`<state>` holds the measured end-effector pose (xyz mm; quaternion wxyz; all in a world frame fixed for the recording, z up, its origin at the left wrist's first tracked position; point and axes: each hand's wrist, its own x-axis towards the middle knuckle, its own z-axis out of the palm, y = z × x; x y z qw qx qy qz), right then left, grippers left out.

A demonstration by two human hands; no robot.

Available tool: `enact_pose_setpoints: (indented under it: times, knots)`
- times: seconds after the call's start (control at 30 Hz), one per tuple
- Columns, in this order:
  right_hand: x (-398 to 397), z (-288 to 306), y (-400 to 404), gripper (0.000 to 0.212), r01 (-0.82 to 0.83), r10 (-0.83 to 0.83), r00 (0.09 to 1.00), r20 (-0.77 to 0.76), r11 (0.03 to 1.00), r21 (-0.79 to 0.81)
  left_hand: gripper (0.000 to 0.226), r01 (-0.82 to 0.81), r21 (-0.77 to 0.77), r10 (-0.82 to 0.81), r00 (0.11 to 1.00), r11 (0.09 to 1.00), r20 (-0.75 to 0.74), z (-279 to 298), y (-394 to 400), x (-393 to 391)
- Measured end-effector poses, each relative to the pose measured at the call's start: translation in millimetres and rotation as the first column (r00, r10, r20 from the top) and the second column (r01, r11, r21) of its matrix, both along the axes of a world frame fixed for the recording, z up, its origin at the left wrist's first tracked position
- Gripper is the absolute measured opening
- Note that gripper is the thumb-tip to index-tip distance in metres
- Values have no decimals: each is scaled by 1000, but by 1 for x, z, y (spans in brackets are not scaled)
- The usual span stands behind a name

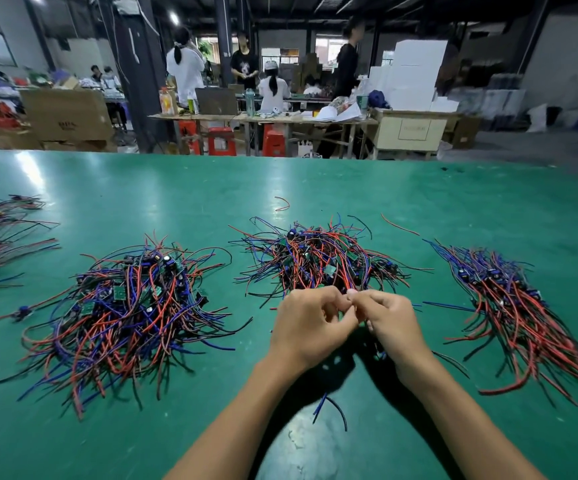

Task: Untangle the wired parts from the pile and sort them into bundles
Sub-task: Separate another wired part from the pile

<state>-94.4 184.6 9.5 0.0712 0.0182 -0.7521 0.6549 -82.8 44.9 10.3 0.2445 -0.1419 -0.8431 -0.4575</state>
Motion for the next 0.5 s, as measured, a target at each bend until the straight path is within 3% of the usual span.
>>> enact_pose_setpoints:
  times: [0.13, 0.23, 0.27, 0.37, 0.5]
  knots:
    - [-1, 7, 1, 26, 93, -100, 992, -81, 991, -92, 37, 2, 182, -36, 982, 983, 184, 1, -4, -5]
    - [6, 11, 1, 26, 70, -98, 958, -269, 991, -113, 11, -115, 105, 94, 977, 988, 190, -5, -5, -9]
    - [9, 12, 1, 26, 53, -83, 944, -320, 993, -101, 20, -119, 62, 105, 975, 991, 196, -6, -5, -10]
    - [15, 12, 3, 28, 5, 17, 917, -398, 998, 56, 34, -93, 1, 90, 970, 996, 226, -6, -4, -11]
    - [14, 7, 7, 30, 48, 107, 927, -361, 917, 396, 14, -107, -13, 108, 972, 994, 211, -6, -6, -10]
